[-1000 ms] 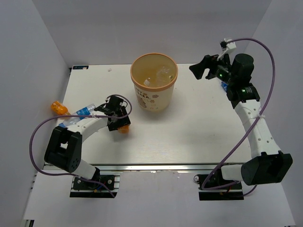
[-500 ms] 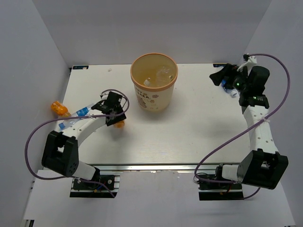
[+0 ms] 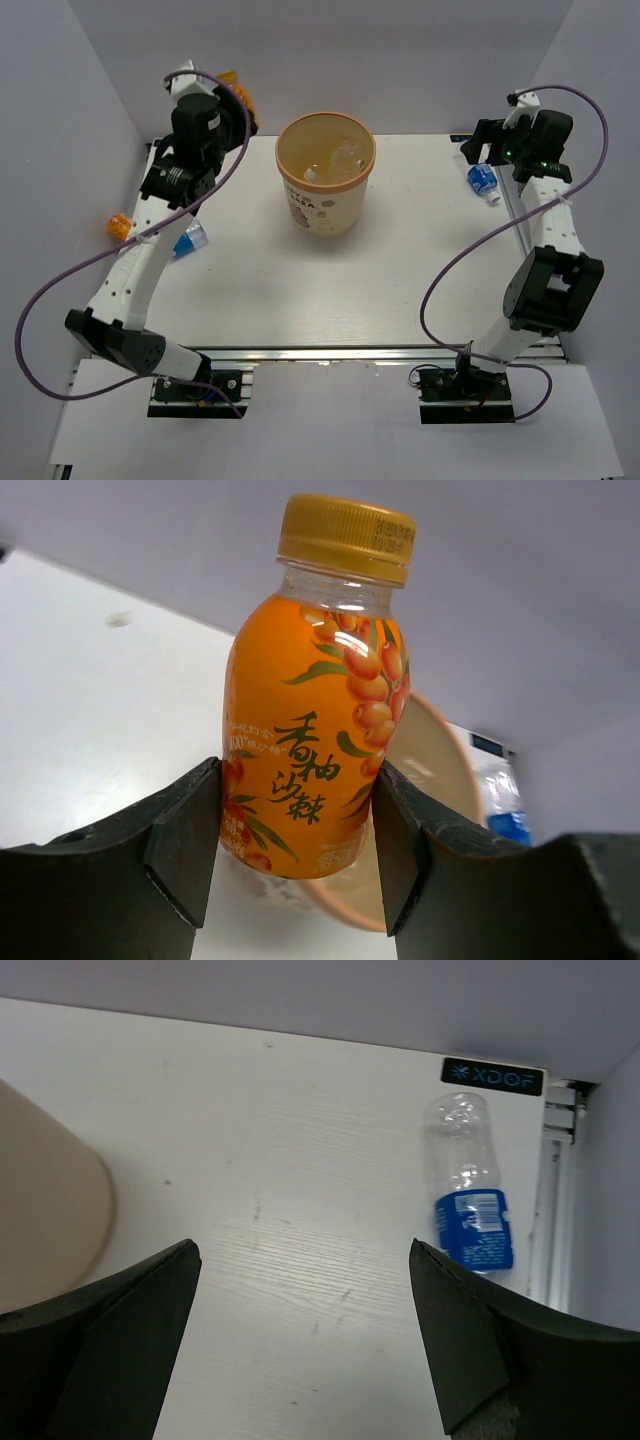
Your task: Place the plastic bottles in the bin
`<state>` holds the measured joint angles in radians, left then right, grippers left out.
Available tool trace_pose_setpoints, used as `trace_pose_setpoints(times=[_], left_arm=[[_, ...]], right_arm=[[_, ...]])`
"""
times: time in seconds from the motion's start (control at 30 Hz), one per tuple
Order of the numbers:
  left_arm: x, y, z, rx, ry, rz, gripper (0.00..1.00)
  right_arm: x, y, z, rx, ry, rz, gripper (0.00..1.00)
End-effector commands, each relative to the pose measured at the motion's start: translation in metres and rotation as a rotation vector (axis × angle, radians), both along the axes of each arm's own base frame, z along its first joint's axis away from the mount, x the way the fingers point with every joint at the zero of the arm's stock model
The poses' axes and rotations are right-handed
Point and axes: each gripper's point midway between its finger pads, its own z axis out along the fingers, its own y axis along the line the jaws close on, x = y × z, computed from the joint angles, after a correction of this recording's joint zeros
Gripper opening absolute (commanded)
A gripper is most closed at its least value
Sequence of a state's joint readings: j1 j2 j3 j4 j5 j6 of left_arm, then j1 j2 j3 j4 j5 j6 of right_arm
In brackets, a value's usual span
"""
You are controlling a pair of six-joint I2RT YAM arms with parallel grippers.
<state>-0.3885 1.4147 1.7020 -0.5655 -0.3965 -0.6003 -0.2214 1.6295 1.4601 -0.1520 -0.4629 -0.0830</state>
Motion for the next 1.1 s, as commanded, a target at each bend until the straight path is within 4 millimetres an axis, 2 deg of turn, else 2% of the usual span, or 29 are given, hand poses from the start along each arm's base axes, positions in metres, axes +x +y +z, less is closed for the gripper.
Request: trace_pose_setpoints(times=[0.0, 0.07, 0.1, 0.13, 0.17, 0.2, 0.23, 0.27, 0.3, 0.33, 0.37, 0.4, 0.43, 0.47, 0.5, 0.57, 0.6, 0.67, 0.7, 0.8, 0.93, 0.97, 1.03, 1.07], left_arm=[[0.024, -0.057, -0.007, 0.034, 0.004, -0.244, 0.31], [0.030, -0.081, 0.002, 0.036, -0.025, -0.316, 0.31], [0.037, -0.101, -0.012, 0.058, -0.001, -0.357, 0.32], [0.039, -0.111, -0.016, 0.069, 0.006, -0.384, 0.35], [0.041, -0.119, -0.003, 0.069, -0.017, -0.405, 0.38], [0.047, -0.132, -0.024, 0.098, 0.037, -0.422, 0.42], [0.050, -0.135, -0.014, 0.106, 0.017, -0.419, 0.45], [0.053, -0.139, -0.025, 0.116, 0.041, -0.420, 0.49], [0.054, -0.143, -0.020, 0.117, 0.029, -0.424, 0.52], [0.058, -0.148, -0.028, 0.122, 0.043, -0.434, 0.56], [0.059, -0.153, -0.030, 0.123, 0.045, -0.450, 0.58], [0.057, -0.162, -0.029, 0.121, 0.042, -0.482, 0.64], [0.056, -0.166, -0.030, 0.124, 0.045, -0.500, 0.71], [0.058, -0.172, -0.035, 0.129, 0.051, -0.514, 0.81], [0.056, -0.177, -0.033, 0.137, 0.051, -0.528, 0.86], [0.057, -0.180, -0.038, 0.144, 0.060, -0.536, 0.98], [0.057, -0.180, -0.039, 0.146, 0.067, -0.539, 0.98], [0.058, -0.179, -0.034, 0.149, 0.060, -0.529, 0.98], [0.057, -0.176, -0.031, 0.155, 0.060, -0.521, 0.98], [0.057, -0.159, -0.018, 0.180, 0.035, -0.450, 0.98], [0.060, -0.118, -0.009, 0.203, 0.035, -0.294, 0.98], [0.062, -0.108, -0.018, 0.192, 0.061, -0.263, 0.98], [0.067, -0.072, -0.018, 0.161, 0.072, -0.187, 0.98], [0.070, -0.061, -0.037, 0.132, 0.120, -0.161, 0.98]], right_arm=[[0.020, -0.031, 0.008, -0.158, -0.028, -0.063, 0.89], [0.025, -0.039, 0.004, -0.177, -0.023, -0.055, 0.89], [0.034, -0.042, -0.002, -0.173, -0.019, -0.049, 0.89], [0.037, -0.049, -0.004, -0.169, -0.014, -0.055, 0.89], [0.042, -0.052, -0.007, -0.166, -0.009, -0.055, 0.89], [0.051, -0.059, -0.015, -0.162, 0.010, -0.059, 0.89], [0.056, -0.062, -0.017, -0.161, 0.016, -0.061, 0.89], [0.061, -0.065, -0.022, -0.159, 0.028, -0.065, 0.89], [0.067, -0.068, -0.040, -0.154, 0.067, -0.057, 0.89], [0.073, -0.071, -0.035, -0.160, 0.053, -0.057, 0.89], [0.078, -0.073, -0.041, -0.162, 0.059, -0.055, 0.89], [0.084, -0.076, -0.058, -0.157, 0.085, -0.055, 0.89], [0.087, -0.078, -0.064, -0.157, 0.098, -0.053, 0.89], [0.093, -0.080, -0.062, -0.163, 0.089, -0.052, 0.89], [0.098, -0.083, -0.080, -0.163, 0.121, -0.055, 0.89], [0.105, -0.087, -0.087, -0.170, 0.122, -0.058, 0.89], [0.109, -0.090, -0.104, -0.168, 0.148, -0.067, 0.89], [0.114, -0.092, -0.113, -0.162, 0.163, -0.069, 0.89], [0.116, -0.093, -0.126, -0.158, 0.185, -0.070, 0.89], [0.119, -0.100, -0.147, -0.177, 0.210, -0.091, 0.89], [0.123, -0.107, -0.171, -0.187, 0.236, -0.099, 0.89], [0.123, -0.107, -0.182, -0.187, 0.251, -0.098, 0.89], [0.126, -0.110, -0.187, -0.193, 0.255, -0.108, 0.89], [0.127, -0.111, -0.192, -0.195, 0.261, -0.108, 0.89]])
